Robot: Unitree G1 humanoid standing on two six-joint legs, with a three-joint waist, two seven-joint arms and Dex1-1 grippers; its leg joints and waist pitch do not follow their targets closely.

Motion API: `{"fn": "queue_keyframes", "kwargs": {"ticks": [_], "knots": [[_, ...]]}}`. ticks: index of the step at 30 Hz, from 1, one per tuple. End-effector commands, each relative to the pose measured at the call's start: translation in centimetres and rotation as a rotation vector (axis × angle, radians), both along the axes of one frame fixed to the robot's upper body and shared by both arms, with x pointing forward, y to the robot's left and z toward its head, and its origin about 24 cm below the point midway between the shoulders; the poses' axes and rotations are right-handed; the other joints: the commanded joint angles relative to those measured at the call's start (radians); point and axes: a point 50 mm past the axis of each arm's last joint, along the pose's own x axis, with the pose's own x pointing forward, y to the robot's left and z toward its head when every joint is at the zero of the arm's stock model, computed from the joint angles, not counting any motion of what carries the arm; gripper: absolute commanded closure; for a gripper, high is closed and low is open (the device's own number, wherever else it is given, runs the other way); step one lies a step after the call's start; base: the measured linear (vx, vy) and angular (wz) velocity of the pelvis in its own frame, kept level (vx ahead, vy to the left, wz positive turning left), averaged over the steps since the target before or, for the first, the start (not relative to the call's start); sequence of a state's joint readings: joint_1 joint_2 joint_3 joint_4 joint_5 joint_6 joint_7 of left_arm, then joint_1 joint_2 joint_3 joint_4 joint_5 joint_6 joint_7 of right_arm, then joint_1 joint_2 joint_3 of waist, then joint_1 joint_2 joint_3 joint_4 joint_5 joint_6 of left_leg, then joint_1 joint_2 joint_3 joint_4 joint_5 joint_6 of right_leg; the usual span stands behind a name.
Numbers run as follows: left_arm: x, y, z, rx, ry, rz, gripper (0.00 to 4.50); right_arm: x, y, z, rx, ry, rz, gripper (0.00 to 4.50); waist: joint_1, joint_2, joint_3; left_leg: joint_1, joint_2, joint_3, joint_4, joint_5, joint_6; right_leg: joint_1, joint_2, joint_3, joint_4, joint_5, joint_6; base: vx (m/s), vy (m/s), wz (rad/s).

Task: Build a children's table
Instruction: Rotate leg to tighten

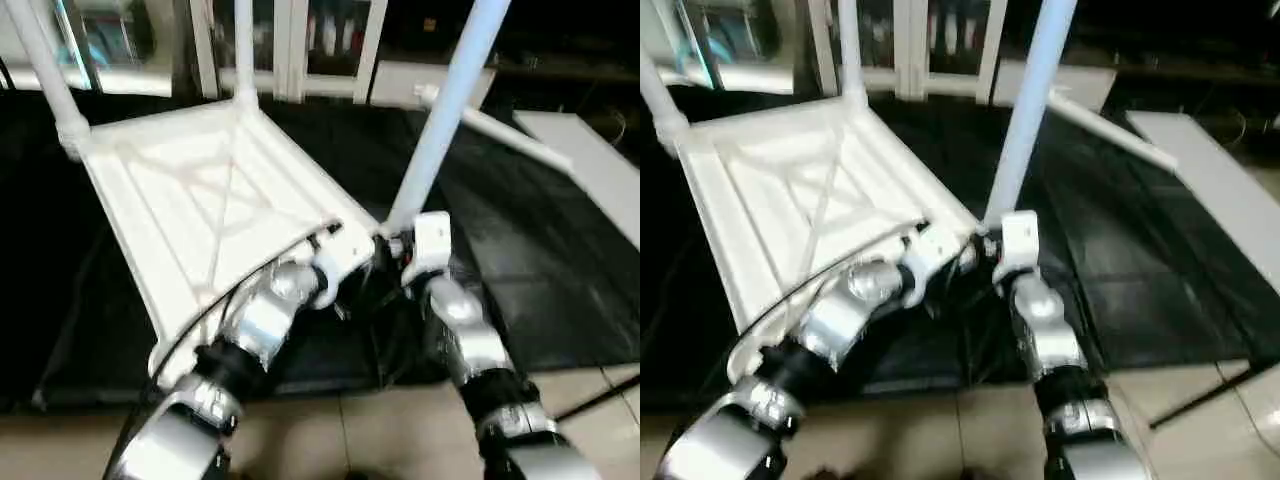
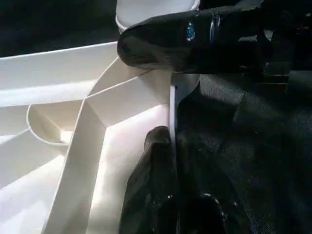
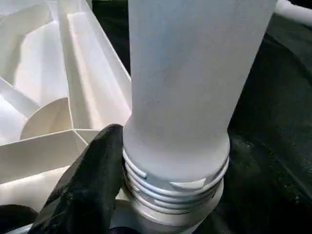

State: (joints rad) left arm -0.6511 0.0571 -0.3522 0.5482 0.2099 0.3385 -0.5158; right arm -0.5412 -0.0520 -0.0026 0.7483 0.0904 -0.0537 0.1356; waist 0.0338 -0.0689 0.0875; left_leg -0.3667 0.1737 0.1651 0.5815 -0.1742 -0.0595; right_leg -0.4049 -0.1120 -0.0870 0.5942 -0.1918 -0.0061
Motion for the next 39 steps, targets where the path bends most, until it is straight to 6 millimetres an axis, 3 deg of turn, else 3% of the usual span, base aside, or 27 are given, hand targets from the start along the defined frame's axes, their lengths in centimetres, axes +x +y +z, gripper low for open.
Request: {"fn": "queue_keyframes", "kwargs": {"ticks": [1, 2, 3, 7, 12, 13, 17, 19, 22, 26, 31, 33, 34, 35, 37, 39], "knots": [[0.1, 1.0, -1.0, 0.031, -0.007, 0.039, 4.50, -0.3, 0.3, -0.5, 0.012, 0.020, 0.038, 1.78, 0.000, -0.009, -0.052, 0.010, 0.046, -0.020, -0.088, -0.440, 0.011, 0.026, -0.051, 0.041, -0.102, -0.461, -0.100, 0.000, 0.000, 0.00], [0.1, 1.0, -1.0, 0.031, -0.007, 0.039, 4.50, -0.3, 0.3, -0.5, 0.012, 0.020, 0.038, 1.78, 0.001, -0.009, -0.052, 0.010, 0.047, -0.019, -0.089, -0.427, 0.014, 0.026, -0.052, 0.042, -0.105, -0.465, -0.094, 0.000, 0.000, 0.00], [0.1, 1.1, -1.1, 0.039, -0.003, 0.031, 4.50, -0.3, 0.4, -0.2, 0.058, 0.013, 0.061, 1.22, 0.001, -0.010, -0.051, 0.010, 0.047, -0.018, -0.089, -0.427, 0.016, 0.025, -0.052, 0.042, -0.106, -0.469, -0.092, 0.000, 0.000, 0.00], [0.1, 1.3, -1.2, 0.049, 0.002, 0.017, 4.50, -0.3, 0.4, 0.5, 0.101, -0.021, 0.097, 0.89, 0.001, -0.011, -0.049, 0.005, 0.048, -0.020, -0.092, -0.417, 0.023, 0.027, -0.055, 0.041, -0.112, -0.507, -0.079, 0.000, 0.000, 0.00], [0.0, 1.4, -1.4, 0.056, 0.009, -0.003, 4.50, -0.4, 0.3, 1.8, 0.116, -0.085, 0.139, 0.55, 0.002, -0.010, -0.050, 0.003, 0.052, -0.019, -0.099, -0.384, 0.023, 0.032, -0.054, 0.038, -0.113, -0.464, -0.088, 0.000, 0.000, 0.00], [-0.1, 1.5, -1.4, 0.057, 0.013, -0.013, 4.50, -0.6, 0.1, 2.2, 0.118, -0.102, 0.156, 0.32, 0.003, -0.011, -0.047, 0.006, 0.052, -0.018, -0.099, -0.397, 0.023, 0.029, -0.053, 0.038, -0.116, -0.478, -0.086, 0.000, 0.000, 0.00], [-0.4, 1.9, -1.7, 0.068, 0.039, -0.070, 4.50, -1.5, -1.2, 3.1, 0.100, -0.140, 0.225, 0.08, 0.004, -0.012, -0.044, 0.009, 0.053, -0.021, -0.101, -0.419, 0.020, 0.027, -0.056, 0.038, -0.123, -0.525, -0.071, 0.000, 0.000, 0.00], [-1.1, 2.2, -1.9, 0.082, 0.074, -0.150, 4.50, -2.4, -2.6, 3.4, 0.057, -0.136, 0.288, 0.08, 0.013, -0.014, -0.046, 0.014, 0.055, -0.017, -0.099, -0.401, 0.033, 0.025, -0.055, 0.044, -0.121, -0.498, -0.073, 0.000, 0.000, 0.00], [-1.9, 2.8, -2.3, 0.113, 0.115, -0.253, 4.50, -3.2, -4.5, 3.6, -0.033, -0.109, 0.354, 0.08, 0.019, -0.012, -0.047, 0.011, 0.059, -0.017, -0.102, -0.386, 0.029, 0.029, -0.056, 0.045, -0.115, -0.468, -0.089, 0.000, 0.000, 0.00], [-4.6, 4.5, -2.8, 0.173, 0.235, -0.544, 4.50, -5.1, -7.5, 4.0, -0.155, -0.014, 0.602, 0.08, 0.035, -0.003, -0.050, 0.022, 0.065, -0.009, -0.100, -0.375, 0.030, 0.027, -0.052, 0.052, -0.103, -0.362, -0.129, 0.000, 0.000, 0.00], [-6.3, 5.3, -2.6, 0.189, 0.301, -0.707, 4.50, -6.3, -7.6, 4.5, -0.118, 0.016, 0.755, 0.08, 0.037, -0.004, -0.064, 0.021, 0.067, 0.001, -0.093, -0.287, 0.054, 0.032, -0.043, 0.061, -0.076, -0.188, -0.198, 0.070, -0.006, 0.08], [-6.7, 5.7, -2.6, 0.214, 0.313, -0.748, 4.50, -7.0, -7.3, 4.7, -0.087, 0.031, 0.845, 0.08, 0.037, -0.008, -0.071, 0.020, 0.065, 0.005, -0.085, -0.218, 0.076, 0.037, -0.038, 0.063, -0.061, -0.086, -0.225, 0.074, -0.003, 0.06], [-6.7, 5.9, -2.6, 0.223, 0.323, -0.757, 4.50, -7.3, -7.0, 4.7, -0.081, 0.044, 0.914, 0.08, 0.041, -0.010, -0.078, 0.017, 0.061, 0.006, -0.077, -0.146, 0.101, 0.045, -0.037, 0.061, -0.049, -0.011, -0.243, 0.062, 0.010, -0.01], [-6.8, 6.1, -2.6, 0.233, 0.332, -0.763, 4.50, -7.5, -6.8, 4.7, -0.075, 0.059, 0.959, 0.08, 0.044, -0.009, -0.079, 0.018, 0.061, 0.009, -0.072, -0.097, 0.127, 0.043, -0.036, 0.062, -0.043, 0.042, -0.257, 0.062, 0.010, -0.01], [-6.9, 6.3, -2.5, 0.245, 0.344, -0.777, 4.50, -7.8, -6.5, 4.7, -0.079, 0.074, 1.024, 0.08, 0.052, -0.010, -0.080, 0.024, 0.062, 0.013, -0.069, -0.086, 0.142, 0.042, -0.038, 0.062, -0.044, 0.041, -0.269, 0.000, 0.000, 0.00], [-7.0, 6.5, -2.4, 0.260, 0.355, -0.801, 4.50, -7.9, -6.1, 4.6, -0.101, 0.086, 1.095, 0.08, 0.060, -0.009, -0.077, 0.026, 0.064, 0.014, -0.073, -0.116, 0.128, 0.041, -0.040, 0.063, -0.049, -0.021, -0.266, 0.000, 0.000, 0.00]]}}
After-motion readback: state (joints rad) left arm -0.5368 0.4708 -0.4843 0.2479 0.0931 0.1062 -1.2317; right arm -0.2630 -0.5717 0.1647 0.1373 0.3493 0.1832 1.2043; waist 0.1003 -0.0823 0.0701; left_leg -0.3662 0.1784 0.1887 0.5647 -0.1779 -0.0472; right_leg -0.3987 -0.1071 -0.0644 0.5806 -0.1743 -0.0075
